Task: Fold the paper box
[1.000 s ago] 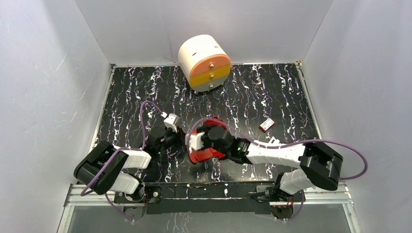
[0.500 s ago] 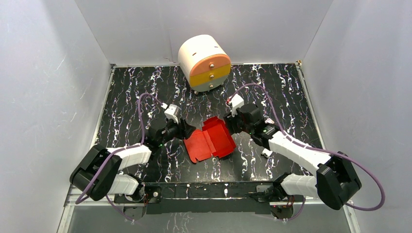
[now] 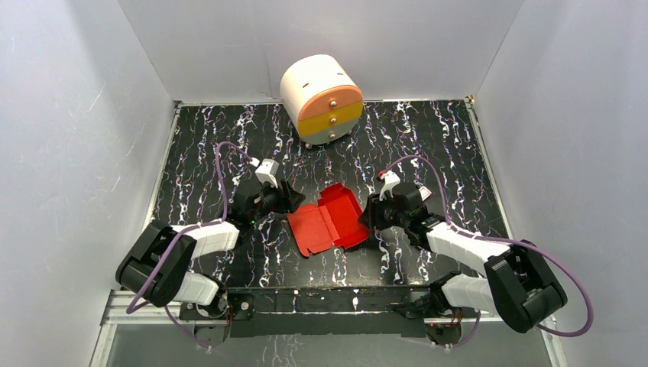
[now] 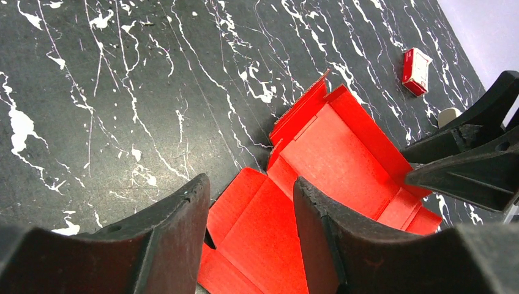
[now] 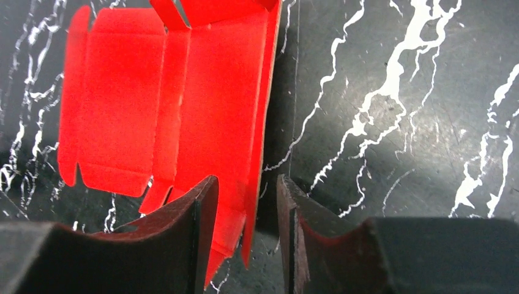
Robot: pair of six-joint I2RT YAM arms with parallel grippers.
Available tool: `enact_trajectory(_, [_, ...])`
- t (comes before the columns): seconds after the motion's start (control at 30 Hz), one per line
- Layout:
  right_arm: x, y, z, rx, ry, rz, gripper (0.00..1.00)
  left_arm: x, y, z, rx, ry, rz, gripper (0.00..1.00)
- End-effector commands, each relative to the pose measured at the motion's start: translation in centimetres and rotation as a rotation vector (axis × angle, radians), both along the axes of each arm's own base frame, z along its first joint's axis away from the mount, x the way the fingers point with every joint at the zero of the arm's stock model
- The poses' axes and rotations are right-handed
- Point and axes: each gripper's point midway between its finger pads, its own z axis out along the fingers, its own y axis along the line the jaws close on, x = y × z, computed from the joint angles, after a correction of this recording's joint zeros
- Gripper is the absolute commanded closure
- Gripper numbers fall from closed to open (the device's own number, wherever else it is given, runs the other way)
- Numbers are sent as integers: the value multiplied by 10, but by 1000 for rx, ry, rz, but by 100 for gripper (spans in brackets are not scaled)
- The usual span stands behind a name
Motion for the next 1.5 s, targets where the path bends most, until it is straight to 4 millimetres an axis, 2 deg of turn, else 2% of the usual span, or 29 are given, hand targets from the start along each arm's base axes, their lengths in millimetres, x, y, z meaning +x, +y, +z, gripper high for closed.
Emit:
enact_trajectory(0.0, [14, 18, 23, 125, -85, 14, 54, 4, -3, 6, -19, -5, -10, 49])
enact_trajectory(0.3, [14, 17, 11, 101, -89, 28, 70, 5, -5, 4, -24, 5, -19, 49])
enact_trajectory(0.53, [15, 13, 0, 67, -87, 21, 69, 4, -5, 4, -30, 9, -23, 49])
enact_trajectory(0.67, [14, 14, -2, 69, -90, 34, 73, 3, -6, 2, -31, 14, -28, 49])
enact_trajectory(0.8, [14, 15, 1, 64, -100, 52, 83, 4, -6, 4, -36, 11, -29, 49])
enact_trajectory(0.9, [17, 16, 10, 54, -125, 73, 95, 8, -5, 9, -47, 1, -28, 48])
enact_trajectory(1.0, [23, 18, 29, 12, -204, 139, 100, 19, 2, 21, -72, -14, -6, 48])
enact_trajectory(1.17, [36, 19, 69, -58, -387, 237, 100, 35, 10, 42, -101, -55, 17, 48])
enact_trajectory(1.3, [47, 22, 99, -119, -543, 321, 100, 46, 15, 46, -105, -64, 38, 48])
enact_trajectory(1.47, [60, 28, 117, -218, -676, 439, 100, 59, 29, 48, -95, -90, 81, 48])
